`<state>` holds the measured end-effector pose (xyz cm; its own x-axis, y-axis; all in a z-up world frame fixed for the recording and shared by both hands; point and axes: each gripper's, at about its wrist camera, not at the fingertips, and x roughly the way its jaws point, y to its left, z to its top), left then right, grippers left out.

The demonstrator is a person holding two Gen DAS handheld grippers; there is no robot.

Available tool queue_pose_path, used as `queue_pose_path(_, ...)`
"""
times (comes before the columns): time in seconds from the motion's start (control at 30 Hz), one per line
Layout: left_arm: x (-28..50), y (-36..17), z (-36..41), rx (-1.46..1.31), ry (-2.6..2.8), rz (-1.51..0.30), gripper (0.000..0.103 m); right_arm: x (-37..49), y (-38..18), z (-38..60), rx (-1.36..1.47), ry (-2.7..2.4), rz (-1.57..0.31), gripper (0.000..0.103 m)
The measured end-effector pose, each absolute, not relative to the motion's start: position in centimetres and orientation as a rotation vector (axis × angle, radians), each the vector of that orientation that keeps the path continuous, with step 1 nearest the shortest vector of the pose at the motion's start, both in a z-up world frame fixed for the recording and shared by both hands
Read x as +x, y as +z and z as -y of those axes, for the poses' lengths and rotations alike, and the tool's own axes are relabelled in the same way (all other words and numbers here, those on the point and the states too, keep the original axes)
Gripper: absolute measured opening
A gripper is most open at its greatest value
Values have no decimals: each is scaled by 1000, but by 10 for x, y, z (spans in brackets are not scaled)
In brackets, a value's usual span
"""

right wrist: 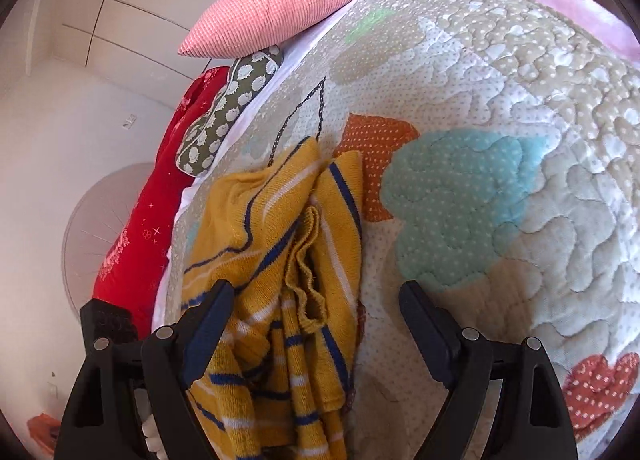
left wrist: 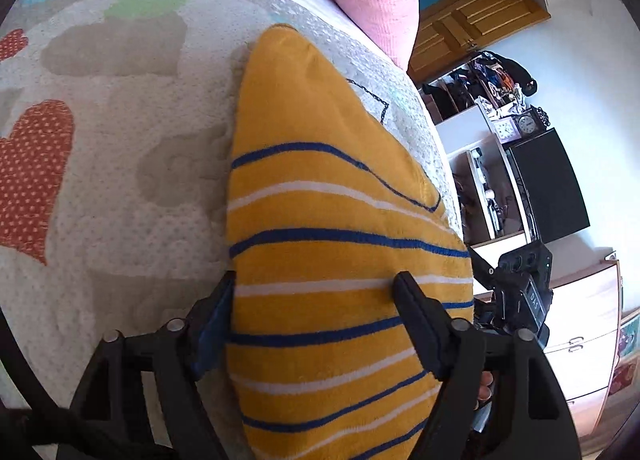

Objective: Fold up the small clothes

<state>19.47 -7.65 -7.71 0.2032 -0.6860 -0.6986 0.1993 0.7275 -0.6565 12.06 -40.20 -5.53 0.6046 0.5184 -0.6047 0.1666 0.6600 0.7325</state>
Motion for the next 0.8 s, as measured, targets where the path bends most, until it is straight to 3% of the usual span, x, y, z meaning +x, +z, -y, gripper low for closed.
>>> queue_pose_path(0.13, 191, -82, 98, -438, -626, -1226, 85, 132, -58, 388, 840, 271, -929, 88)
queue_pose_path(0.17, 189, -80, 102, -411, -611, -1226, 83, 136, -58, 381, 817, 264, -928, 83)
queue_pose_path(0.2, 186, -77, 107, -378, -587, -1228, 71, 138, -59, 374, 795, 261, -935, 77)
queue_pose_path(0.27, 181, -68, 110, -347, -565, -1217, 52, 141, -63, 361, 791, 260, -955, 49)
queue_pose_path(0.3, 181, -63, 108, -345, -561, -1210, 44, 141, -62, 359, 797, 260, -955, 46)
queue_pose_path(0.37, 178, -53, 104, -358, -559, -1197, 40, 141, -53, 351, 760, 242, -950, 38)
queue_pose_path(0.8, 161, 8, 39, -406, -484, -1055, 39, 135, 32, 283, 618, 367, -857, 32)
